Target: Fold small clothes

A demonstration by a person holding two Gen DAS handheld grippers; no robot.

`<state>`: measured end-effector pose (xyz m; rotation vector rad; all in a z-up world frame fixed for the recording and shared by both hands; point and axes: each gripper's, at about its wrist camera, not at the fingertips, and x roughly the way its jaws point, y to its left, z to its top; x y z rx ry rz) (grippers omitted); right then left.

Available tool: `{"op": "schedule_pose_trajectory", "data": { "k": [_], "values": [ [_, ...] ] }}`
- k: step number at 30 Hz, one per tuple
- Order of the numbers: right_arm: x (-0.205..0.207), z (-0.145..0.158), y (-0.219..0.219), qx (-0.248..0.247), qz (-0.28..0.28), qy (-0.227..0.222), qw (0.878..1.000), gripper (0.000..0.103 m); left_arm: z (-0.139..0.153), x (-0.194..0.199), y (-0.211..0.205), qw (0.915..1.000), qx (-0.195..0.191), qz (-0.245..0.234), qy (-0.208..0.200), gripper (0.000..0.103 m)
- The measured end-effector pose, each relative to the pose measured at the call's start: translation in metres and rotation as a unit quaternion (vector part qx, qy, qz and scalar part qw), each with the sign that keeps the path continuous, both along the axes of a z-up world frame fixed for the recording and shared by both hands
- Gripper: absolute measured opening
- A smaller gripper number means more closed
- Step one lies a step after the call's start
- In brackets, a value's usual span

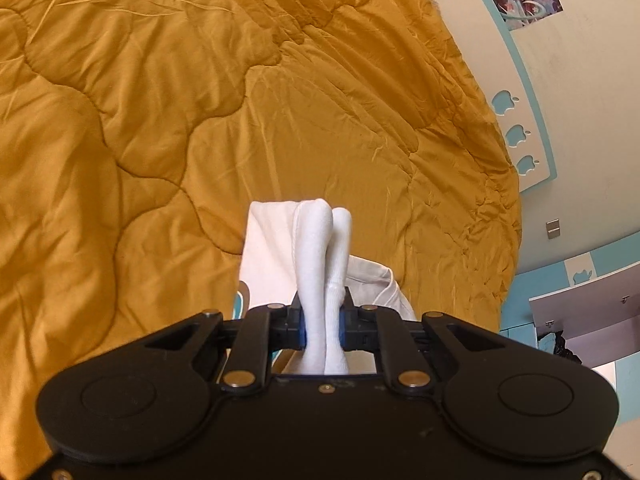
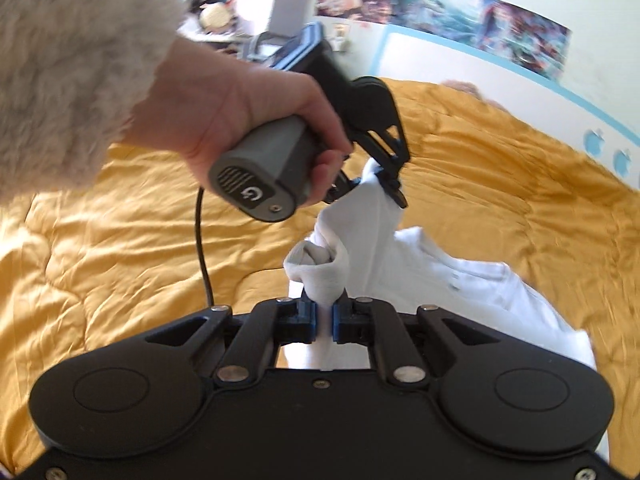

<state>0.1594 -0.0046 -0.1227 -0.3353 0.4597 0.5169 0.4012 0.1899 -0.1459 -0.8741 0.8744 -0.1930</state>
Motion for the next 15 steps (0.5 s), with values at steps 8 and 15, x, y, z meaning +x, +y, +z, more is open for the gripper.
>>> {"op": "schedule_pose_trajectory", "data": {
  "k": [8,15],
  "values": [
    [0.005,0.015,-0.081,0.047,-0.071,-0.003,0.996,0.006,0.021,0.022,-0.086,0.9991,0.02,-0.036,-0.007,0.01],
    [0.009,0.014,-0.161,0.095,-0.156,0.011,0.983,0.006,0.029,0.035,-0.183,0.9943,0.056,-0.082,-0.039,0.01]
  ]
}}
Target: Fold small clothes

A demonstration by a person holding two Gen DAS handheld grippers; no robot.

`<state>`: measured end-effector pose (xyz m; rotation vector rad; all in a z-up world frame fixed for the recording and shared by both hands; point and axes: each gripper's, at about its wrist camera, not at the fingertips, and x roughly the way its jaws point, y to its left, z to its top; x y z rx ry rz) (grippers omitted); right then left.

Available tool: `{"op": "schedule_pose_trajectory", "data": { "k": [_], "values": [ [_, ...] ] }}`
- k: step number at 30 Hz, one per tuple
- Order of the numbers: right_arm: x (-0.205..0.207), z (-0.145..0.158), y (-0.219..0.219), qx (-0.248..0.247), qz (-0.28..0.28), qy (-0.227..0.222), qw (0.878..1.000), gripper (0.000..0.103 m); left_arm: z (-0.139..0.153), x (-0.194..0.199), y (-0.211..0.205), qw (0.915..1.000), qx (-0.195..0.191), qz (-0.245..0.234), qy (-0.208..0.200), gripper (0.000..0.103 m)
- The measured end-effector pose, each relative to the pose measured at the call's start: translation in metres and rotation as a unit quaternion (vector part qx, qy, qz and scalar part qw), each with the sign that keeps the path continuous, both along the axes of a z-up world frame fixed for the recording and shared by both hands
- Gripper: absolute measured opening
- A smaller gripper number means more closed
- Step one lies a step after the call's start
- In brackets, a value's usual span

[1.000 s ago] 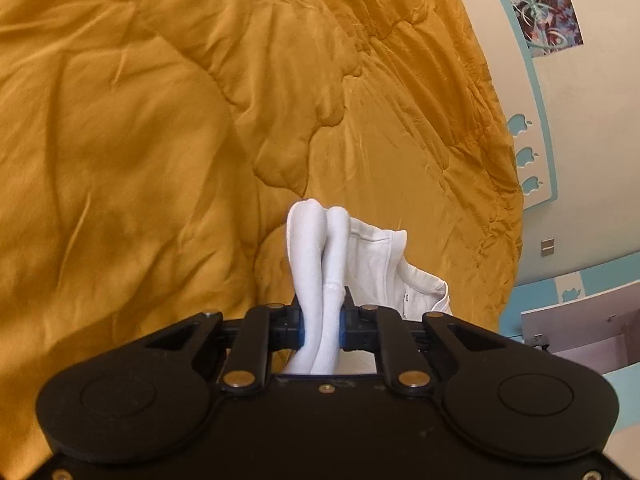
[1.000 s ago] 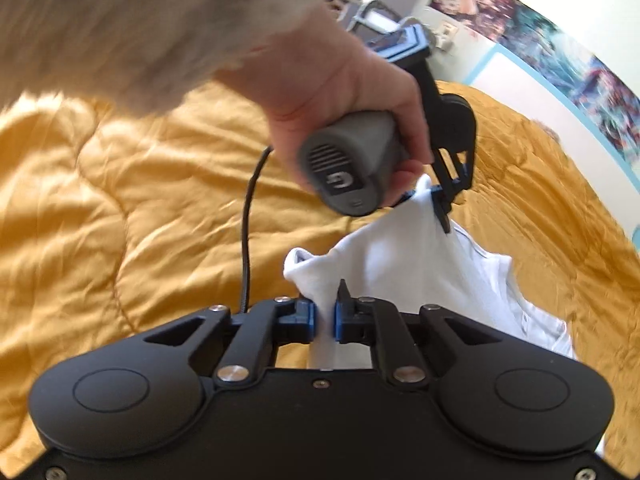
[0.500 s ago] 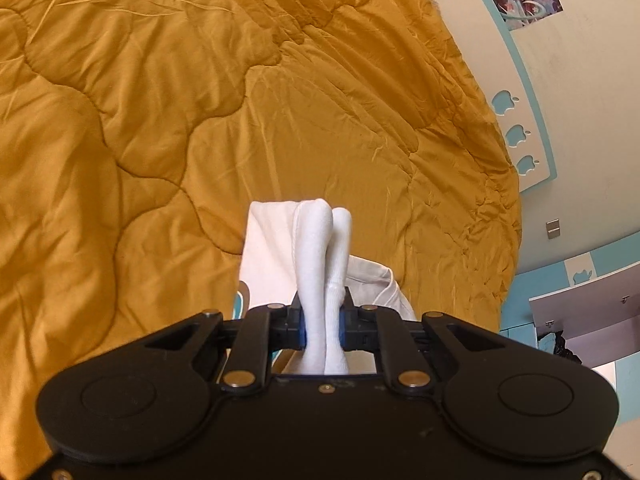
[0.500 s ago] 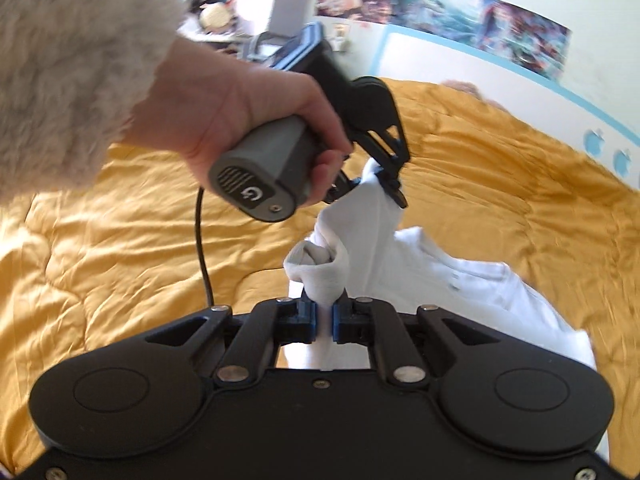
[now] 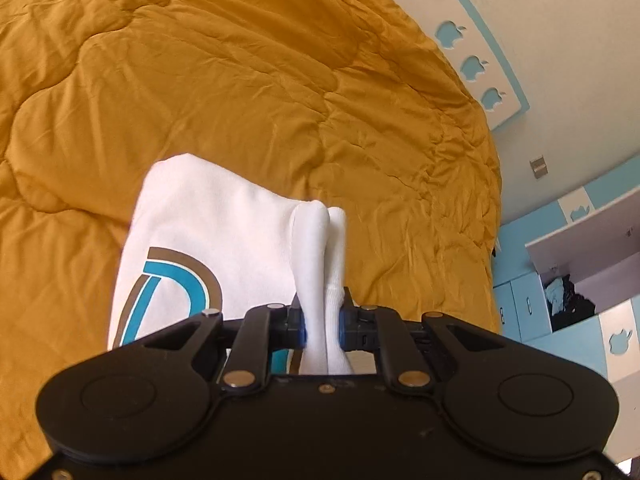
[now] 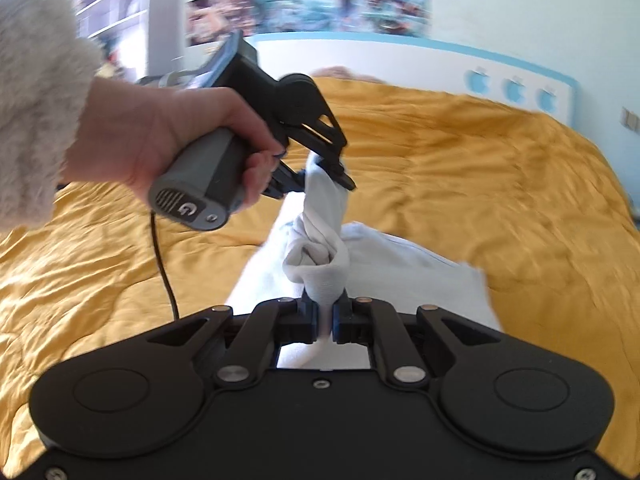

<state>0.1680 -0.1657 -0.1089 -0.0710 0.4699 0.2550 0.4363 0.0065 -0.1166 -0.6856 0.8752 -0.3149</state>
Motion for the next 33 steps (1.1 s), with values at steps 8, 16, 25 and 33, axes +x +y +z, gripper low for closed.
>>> {"op": "schedule_pose_trajectory", "data": {
  "k": [8,16,25,33],
  "values": [
    [0.009,-0.026,-0.081,0.052,-0.078,0.036,0.995,0.006,-0.026,0.013,-0.089,0.9994,0.019,-0.029,0.001,0.01],
    [0.023,-0.067,-0.132,0.096,-0.121,0.08,0.985,0.006,-0.063,0.022,-0.144,0.9969,0.066,-0.036,0.021,0.01],
    [0.028,-0.093,-0.153,0.126,-0.136,0.099,0.978,0.009,-0.078,0.032,-0.165,0.9925,0.107,-0.048,0.035,0.01],
    [0.032,-0.111,-0.165,0.125,-0.166,0.12,0.971,0.026,-0.079,0.038,-0.172,0.9929,0.099,-0.06,0.027,0.022]
  ]
}}
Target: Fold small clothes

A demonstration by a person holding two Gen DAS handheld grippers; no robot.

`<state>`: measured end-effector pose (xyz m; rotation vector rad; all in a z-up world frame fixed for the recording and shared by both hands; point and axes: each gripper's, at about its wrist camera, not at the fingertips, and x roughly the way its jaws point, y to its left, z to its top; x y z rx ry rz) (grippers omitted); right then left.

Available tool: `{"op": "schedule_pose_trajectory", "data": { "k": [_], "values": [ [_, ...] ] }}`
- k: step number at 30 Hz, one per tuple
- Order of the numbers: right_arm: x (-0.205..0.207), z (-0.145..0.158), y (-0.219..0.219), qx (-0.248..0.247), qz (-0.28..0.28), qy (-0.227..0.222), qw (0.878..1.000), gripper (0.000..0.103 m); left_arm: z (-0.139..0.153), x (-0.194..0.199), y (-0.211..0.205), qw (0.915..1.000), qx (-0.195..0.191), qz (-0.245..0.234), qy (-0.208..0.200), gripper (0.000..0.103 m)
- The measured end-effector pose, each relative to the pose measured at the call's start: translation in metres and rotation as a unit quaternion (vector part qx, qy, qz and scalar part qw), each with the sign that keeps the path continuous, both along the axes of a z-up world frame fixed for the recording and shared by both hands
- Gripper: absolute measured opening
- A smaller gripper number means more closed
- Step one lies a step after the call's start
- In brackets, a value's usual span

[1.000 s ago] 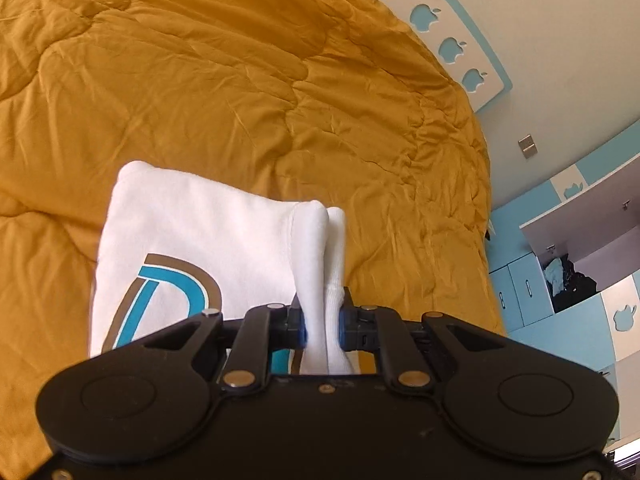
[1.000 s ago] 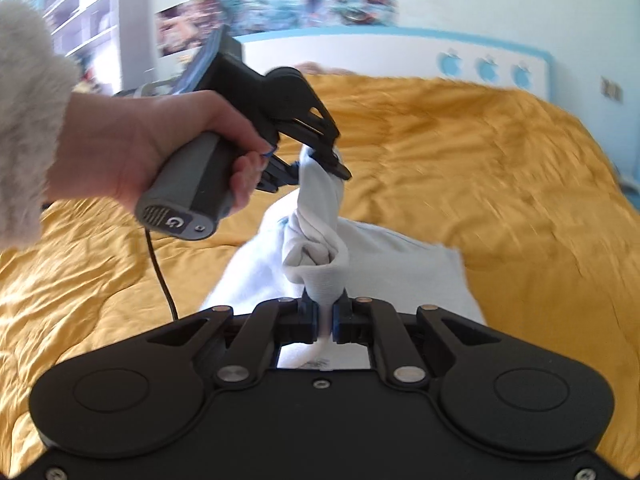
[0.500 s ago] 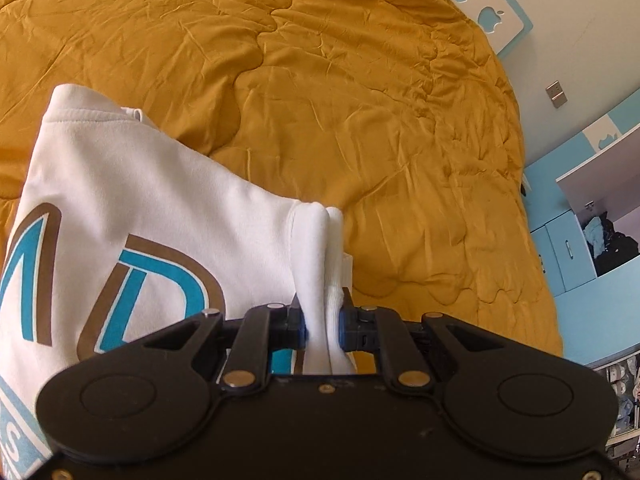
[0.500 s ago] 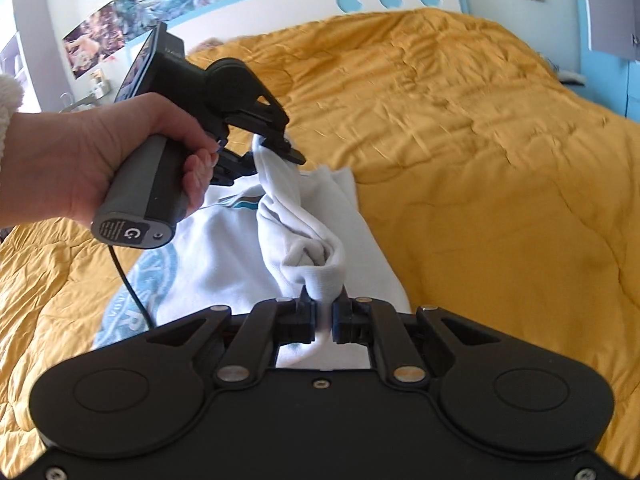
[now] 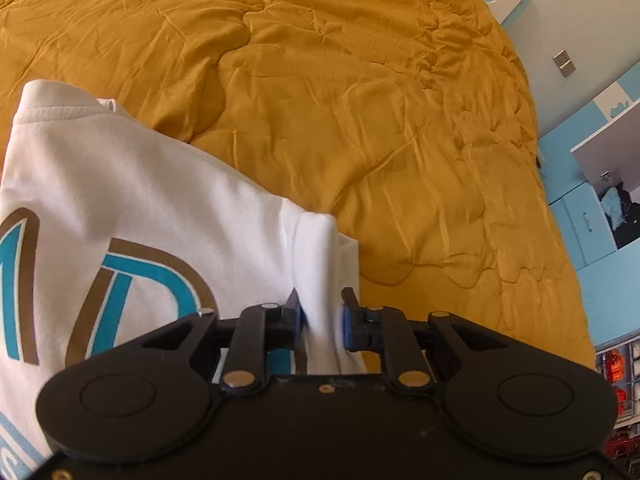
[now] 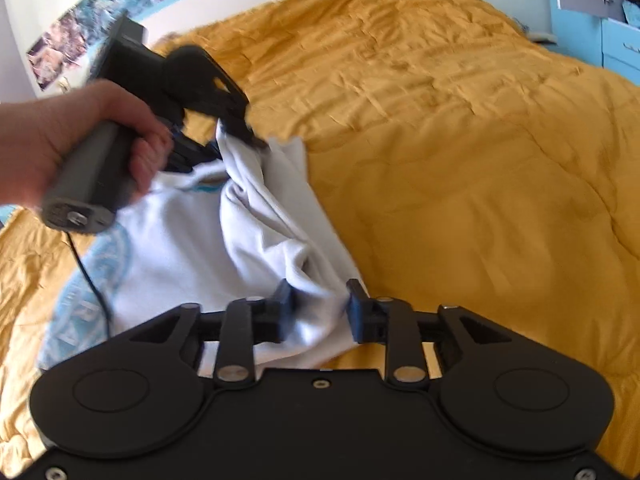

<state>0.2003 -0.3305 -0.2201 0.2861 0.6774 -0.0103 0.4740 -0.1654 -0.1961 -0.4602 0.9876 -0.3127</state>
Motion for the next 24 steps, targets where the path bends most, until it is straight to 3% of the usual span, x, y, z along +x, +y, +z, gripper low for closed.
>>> {"op": "schedule_pose_trajectory", "data": {
  "k": [1,3,4,6,9,12,15,20,24],
  "values": [
    [-0.001,-0.001,-0.002,0.001,-0.002,0.001,1.0,0.026,0.005,-0.002,0.002,0.9998,-0.018,0.006,-0.009,0.028],
    [-0.005,0.003,-0.005,-0.007,-0.014,-0.004,1.0,0.029,0.017,-0.007,0.009,0.9971,-0.071,0.011,-0.025,0.03],
    [-0.008,0.006,-0.007,-0.017,-0.026,-0.007,0.999,0.04,0.023,-0.012,0.013,0.9951,-0.092,0.01,-0.033,0.031],
    [-0.014,0.013,-0.013,-0.015,-0.046,-0.019,0.999,0.046,0.037,-0.025,0.023,0.9922,-0.117,0.007,-0.044,0.031],
    [-0.018,0.025,-0.031,0.024,-0.07,-0.038,0.997,0.046,0.049,-0.06,0.049,0.9879,-0.144,-0.002,-0.058,0.033],
    [0.002,0.029,-0.055,0.116,-0.047,-0.06,0.99,0.047,0.056,-0.119,0.084,0.9904,-0.108,0.002,-0.086,0.034],
    [0.044,0.031,-0.065,0.164,-0.003,-0.067,0.984,0.047,0.052,-0.185,0.119,0.9912,-0.053,0.015,-0.121,0.036],
    [0.135,0.035,-0.048,0.155,0.084,-0.054,0.983,0.047,0.028,-0.27,0.158,0.9903,0.004,0.029,-0.136,0.038],
    [0.183,0.026,-0.036,0.158,0.089,-0.016,0.983,0.048,0.004,-0.3,0.156,0.989,0.083,-0.022,-0.121,0.038]
  ]
}}
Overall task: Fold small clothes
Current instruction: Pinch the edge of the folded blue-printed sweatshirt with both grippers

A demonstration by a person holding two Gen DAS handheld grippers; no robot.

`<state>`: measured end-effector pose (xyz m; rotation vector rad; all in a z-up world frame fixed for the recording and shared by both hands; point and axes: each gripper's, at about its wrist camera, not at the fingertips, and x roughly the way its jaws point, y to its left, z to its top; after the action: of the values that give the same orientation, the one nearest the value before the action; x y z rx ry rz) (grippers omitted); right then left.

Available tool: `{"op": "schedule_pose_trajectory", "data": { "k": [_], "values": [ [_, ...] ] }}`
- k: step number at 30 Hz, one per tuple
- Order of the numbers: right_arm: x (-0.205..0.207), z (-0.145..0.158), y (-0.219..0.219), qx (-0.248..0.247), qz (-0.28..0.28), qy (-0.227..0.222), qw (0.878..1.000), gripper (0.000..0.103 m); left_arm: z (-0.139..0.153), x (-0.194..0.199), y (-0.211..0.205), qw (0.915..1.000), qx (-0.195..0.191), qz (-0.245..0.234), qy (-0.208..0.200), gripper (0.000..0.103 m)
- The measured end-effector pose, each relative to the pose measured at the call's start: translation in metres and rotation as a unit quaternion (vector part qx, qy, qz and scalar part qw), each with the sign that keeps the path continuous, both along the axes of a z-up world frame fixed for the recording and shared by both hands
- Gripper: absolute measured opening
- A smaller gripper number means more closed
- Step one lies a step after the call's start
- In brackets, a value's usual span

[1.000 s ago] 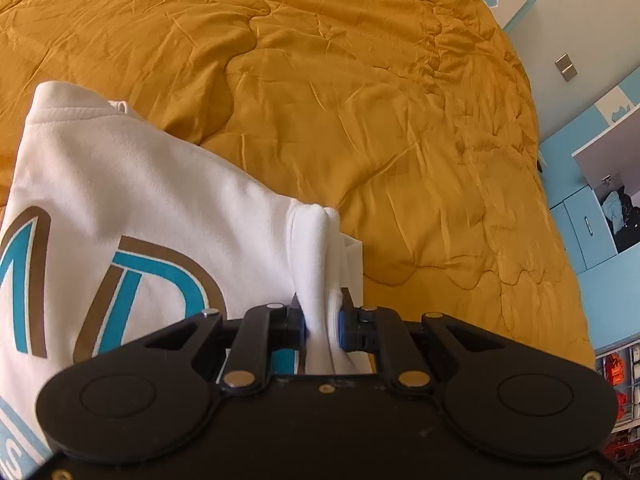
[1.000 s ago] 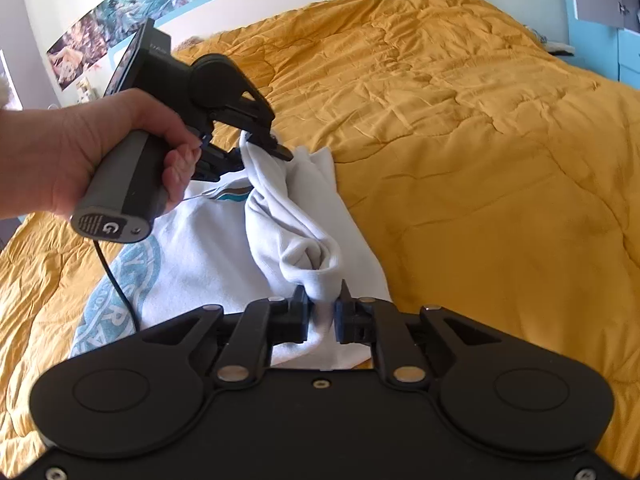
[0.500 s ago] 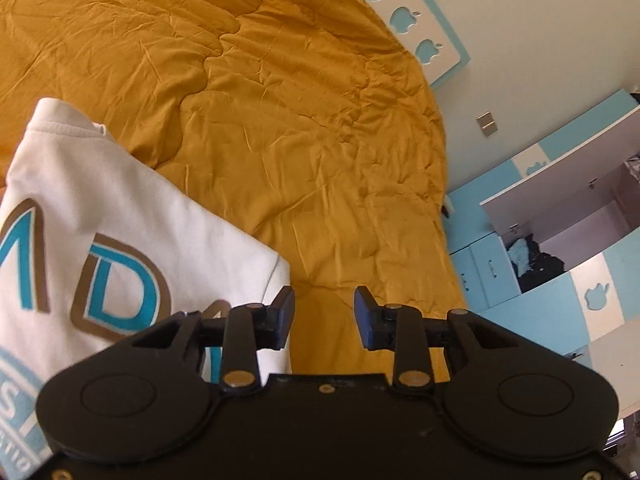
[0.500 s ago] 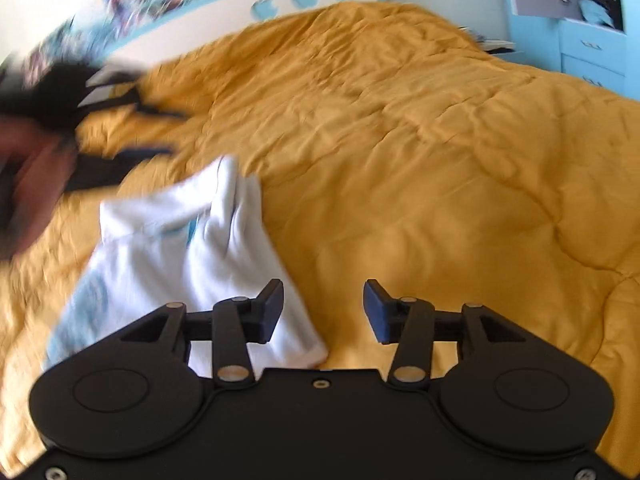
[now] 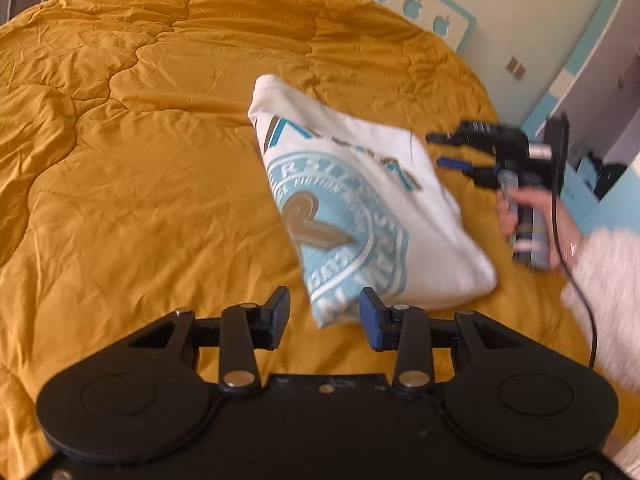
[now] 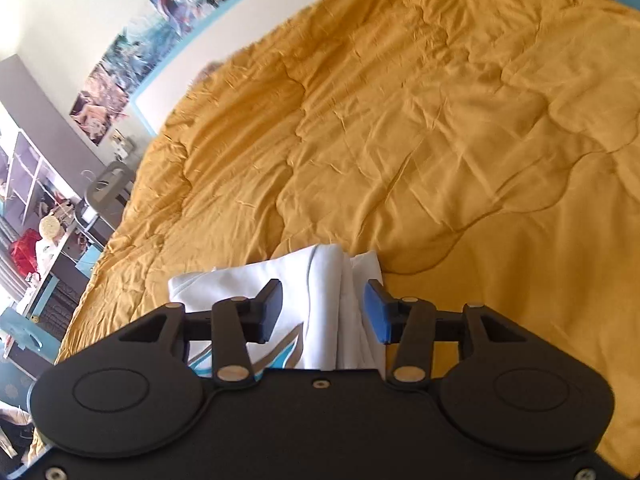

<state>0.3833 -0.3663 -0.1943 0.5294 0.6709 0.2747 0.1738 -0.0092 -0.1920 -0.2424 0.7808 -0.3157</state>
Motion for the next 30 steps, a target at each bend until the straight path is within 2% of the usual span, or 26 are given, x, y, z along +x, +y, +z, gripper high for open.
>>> {"op": "schedule_pose_trajectory", "data": {
  "k": [3,4,5,8,10,11,12,13,15,18,21,24,28,30],
  "values": [
    [0.02,-0.007,0.016,-0.022,0.023,0.027,0.999,0.047,-0.007,-0.009,-0.012,0.9978,0.049,-0.04,-0.02,0.038],
    [0.022,-0.008,0.02,-0.037,0.024,0.028,0.999,0.03,-0.008,-0.01,-0.015,0.9966,0.06,-0.048,-0.03,0.038],
    [0.023,-0.008,0.022,-0.045,0.023,0.027,0.998,0.023,-0.008,-0.01,-0.019,0.9955,0.069,-0.052,-0.039,0.038],
    [0.021,-0.006,0.019,-0.041,0.014,0.024,0.999,0.017,-0.011,-0.003,-0.028,0.9933,0.084,-0.056,-0.055,0.037],
    [0.022,0.003,0.019,-0.065,0.008,0.013,0.998,0.005,-0.014,0.002,-0.032,0.9917,0.1,-0.056,-0.06,0.033],
    [0.022,0.007,0.02,-0.074,0.009,0.006,0.997,0.005,-0.015,0.005,-0.033,0.9914,0.103,-0.054,-0.06,0.032],
    [0.023,0.012,0.022,-0.087,0.007,-0.004,0.996,0.005,-0.016,0.012,-0.034,0.9912,0.108,-0.054,-0.055,0.017],
    [0.023,0.017,0.022,-0.096,0.003,-0.012,0.995,0.005,-0.017,0.016,-0.036,0.99,0.119,-0.055,-0.053,0.011],
    [0.028,0.018,0.02,-0.093,-0.004,-0.01,0.996,0.005,-0.019,0.017,-0.04,0.9858,0.145,-0.058,-0.061,0.008],
    [0.038,-0.003,0.027,-0.13,0.002,0.024,0.991,0.005,-0.026,0.016,-0.047,0.9797,0.179,-0.067,-0.061,0.008],
    [0.038,-0.022,0.029,-0.156,0.007,0.032,0.987,0.005,-0.033,0.015,-0.051,0.9741,0.203,-0.078,-0.061,0.008],
    [0.03,-0.017,0.016,-0.106,-0.001,0.029,0.994,0.012,-0.034,0.011,-0.056,0.967,0.229,-0.088,-0.07,0.007],
    [-0.029,0.01,-0.018,0.024,0.021,0.004,0.999,0.012,-0.035,0.012,-0.051,0.9729,0.21,-0.073,-0.063,0.007],
    [-0.071,0.017,-0.034,0.051,0.034,-0.004,0.998,0.017,-0.035,0.013,-0.051,0.9756,0.201,-0.065,-0.06,0.007]
  ]
}}
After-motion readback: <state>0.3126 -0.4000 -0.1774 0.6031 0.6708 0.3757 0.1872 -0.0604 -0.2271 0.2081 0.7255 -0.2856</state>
